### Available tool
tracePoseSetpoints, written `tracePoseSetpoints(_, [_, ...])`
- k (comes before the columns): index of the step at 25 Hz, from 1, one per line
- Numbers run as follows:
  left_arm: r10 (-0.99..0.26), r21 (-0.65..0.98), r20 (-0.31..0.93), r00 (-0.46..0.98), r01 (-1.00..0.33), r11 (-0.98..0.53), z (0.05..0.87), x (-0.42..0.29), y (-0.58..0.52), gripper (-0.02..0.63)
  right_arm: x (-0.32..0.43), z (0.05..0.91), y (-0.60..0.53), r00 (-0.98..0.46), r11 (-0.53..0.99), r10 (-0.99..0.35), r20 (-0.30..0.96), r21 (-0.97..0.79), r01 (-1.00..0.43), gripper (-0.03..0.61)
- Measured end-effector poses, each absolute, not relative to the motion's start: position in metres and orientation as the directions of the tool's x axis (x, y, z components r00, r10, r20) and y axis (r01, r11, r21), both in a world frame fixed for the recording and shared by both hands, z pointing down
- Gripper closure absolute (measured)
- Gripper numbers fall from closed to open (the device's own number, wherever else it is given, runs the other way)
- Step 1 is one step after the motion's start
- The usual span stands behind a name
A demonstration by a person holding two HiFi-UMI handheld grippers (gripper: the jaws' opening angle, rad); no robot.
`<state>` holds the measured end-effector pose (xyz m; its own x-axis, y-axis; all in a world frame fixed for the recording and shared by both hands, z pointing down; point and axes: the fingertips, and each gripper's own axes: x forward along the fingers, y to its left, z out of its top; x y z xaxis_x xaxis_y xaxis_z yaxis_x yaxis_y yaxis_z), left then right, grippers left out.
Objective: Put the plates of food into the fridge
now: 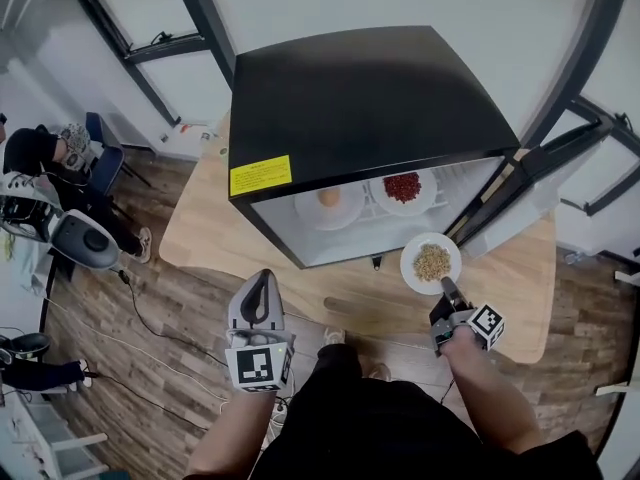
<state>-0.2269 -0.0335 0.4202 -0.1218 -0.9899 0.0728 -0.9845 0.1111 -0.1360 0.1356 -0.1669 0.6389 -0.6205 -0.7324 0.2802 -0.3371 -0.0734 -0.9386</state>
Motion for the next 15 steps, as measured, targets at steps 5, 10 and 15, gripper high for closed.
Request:
tracePoseSetpoints(5, [-0.984,-0.132,0.080,-0.157,-0.981,0.145,0.420,-0.256,-0.037,0.609,0.095,0.633,-0.183,-0.658,-0.053,-0.704,0.267,-0.944,-0.327,0.546])
tracePoseSetpoints(10, [-0.980,-0.129,0.075,-0.182,-0.977,0.172,0.421,-0.279,-0.042,0.610,0.060,0.634,-0.195,-0.685,-0.044,-0.675,0.274,-0.941,-0.334,0.547])
tracePoseSetpoints(15, [-0.976,-0.122,0.081,-0.203,-0.974,0.192,0.425,-0.301,-0.047,0.609,0.016,0.635,-0.204,-0.721,-0.028,-0.639,0.267,-0.945,-0.325,0.548])
